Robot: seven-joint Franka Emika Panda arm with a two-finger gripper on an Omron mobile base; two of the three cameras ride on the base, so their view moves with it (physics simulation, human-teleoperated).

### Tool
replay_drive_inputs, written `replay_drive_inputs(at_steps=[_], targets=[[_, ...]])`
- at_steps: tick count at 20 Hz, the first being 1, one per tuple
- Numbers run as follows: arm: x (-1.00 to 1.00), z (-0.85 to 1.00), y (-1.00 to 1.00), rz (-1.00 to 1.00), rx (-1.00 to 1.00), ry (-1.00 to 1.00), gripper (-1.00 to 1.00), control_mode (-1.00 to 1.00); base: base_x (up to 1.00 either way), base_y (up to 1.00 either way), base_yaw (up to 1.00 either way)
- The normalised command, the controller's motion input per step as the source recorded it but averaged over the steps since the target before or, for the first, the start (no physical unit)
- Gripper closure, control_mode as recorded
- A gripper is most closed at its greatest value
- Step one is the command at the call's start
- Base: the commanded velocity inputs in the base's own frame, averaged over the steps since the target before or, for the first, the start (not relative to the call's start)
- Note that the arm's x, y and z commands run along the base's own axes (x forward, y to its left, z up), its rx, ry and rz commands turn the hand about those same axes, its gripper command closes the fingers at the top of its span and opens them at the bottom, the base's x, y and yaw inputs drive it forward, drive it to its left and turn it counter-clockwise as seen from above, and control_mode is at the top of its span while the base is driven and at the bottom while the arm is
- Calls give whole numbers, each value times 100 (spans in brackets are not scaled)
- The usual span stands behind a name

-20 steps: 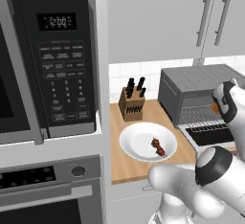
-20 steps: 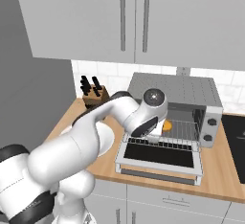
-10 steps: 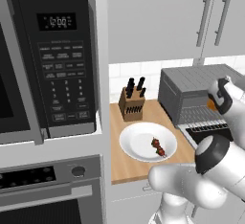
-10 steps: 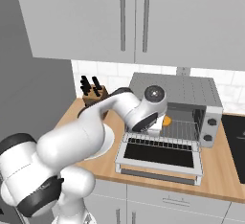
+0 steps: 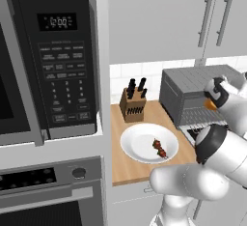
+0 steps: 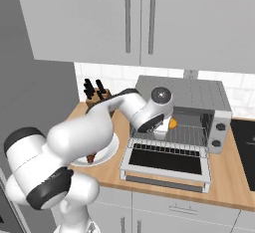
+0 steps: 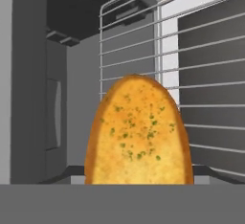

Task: Pick up the kebab skewer and baguette bread, and place them inside the toaster oven. Close the toaster oven door and start by setting the timer.

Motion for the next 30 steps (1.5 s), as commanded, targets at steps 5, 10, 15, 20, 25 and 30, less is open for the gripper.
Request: replay_drive_inputs(at_steps=[5,10,15,20,25,30], targets=[[22,-29,0,0,0,0,100,-100,0,0,0],[28,-27,0,0,0,-1,100,-100,0,0,0],[28,-22,0,0,0,-2,100,-100,0,0,0],[21,-19,0,0,0,-4,100,-100,0,0,0],[21,-23,0,0,0,-5,100,-100,0,0,0],[30,-15,0,0,0,-2,-100,-100,0,0,0]])
